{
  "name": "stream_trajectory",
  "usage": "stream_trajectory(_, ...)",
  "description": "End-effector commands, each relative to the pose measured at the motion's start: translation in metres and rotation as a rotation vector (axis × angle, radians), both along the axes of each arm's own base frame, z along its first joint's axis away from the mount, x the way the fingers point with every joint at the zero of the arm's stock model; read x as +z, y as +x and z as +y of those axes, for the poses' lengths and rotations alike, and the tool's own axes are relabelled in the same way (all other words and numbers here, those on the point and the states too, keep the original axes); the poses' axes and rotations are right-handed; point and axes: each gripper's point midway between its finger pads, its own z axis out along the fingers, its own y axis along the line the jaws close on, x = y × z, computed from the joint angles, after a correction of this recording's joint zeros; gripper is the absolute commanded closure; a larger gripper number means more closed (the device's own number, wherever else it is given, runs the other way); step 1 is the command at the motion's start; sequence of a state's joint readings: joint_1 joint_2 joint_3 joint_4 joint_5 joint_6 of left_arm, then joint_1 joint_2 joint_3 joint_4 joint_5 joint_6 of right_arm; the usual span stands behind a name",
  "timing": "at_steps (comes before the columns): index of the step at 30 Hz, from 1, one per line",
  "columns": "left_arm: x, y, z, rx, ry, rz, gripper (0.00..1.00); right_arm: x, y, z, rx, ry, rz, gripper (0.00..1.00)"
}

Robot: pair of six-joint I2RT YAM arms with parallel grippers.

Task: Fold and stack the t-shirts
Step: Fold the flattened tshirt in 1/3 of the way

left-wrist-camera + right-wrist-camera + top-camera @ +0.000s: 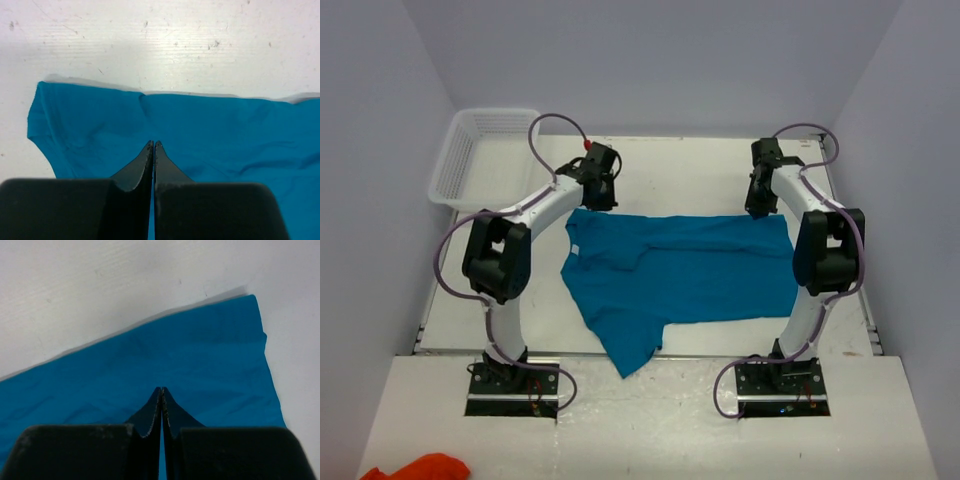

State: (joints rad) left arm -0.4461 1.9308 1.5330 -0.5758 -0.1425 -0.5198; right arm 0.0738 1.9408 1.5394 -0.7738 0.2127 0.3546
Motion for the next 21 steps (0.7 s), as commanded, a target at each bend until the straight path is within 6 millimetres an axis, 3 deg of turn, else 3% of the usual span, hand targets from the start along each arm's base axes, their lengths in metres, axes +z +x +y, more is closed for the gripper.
stream_trajectory(1, -0.010, -0.002, -0.003, -0.046, 0.032, 0.052, 1.00, 0.025, -0.001, 0.010, 0.025, 0.021, -0.074, 1.00)
stream_trajectory(10, -0.032, -0.015, 0.005, -0.058, 0.060, 0.109, 1.00, 0.064, -0.004, 0.016, 0.029, 0.023, -0.162, 1.00)
stream_trajectory(21, -0.073, -0.014, 0.028, -0.024, 0.111, 0.204, 1.00, 0.064, -0.012, 0.010, 0.021, -0.009, -0.144, 1.00)
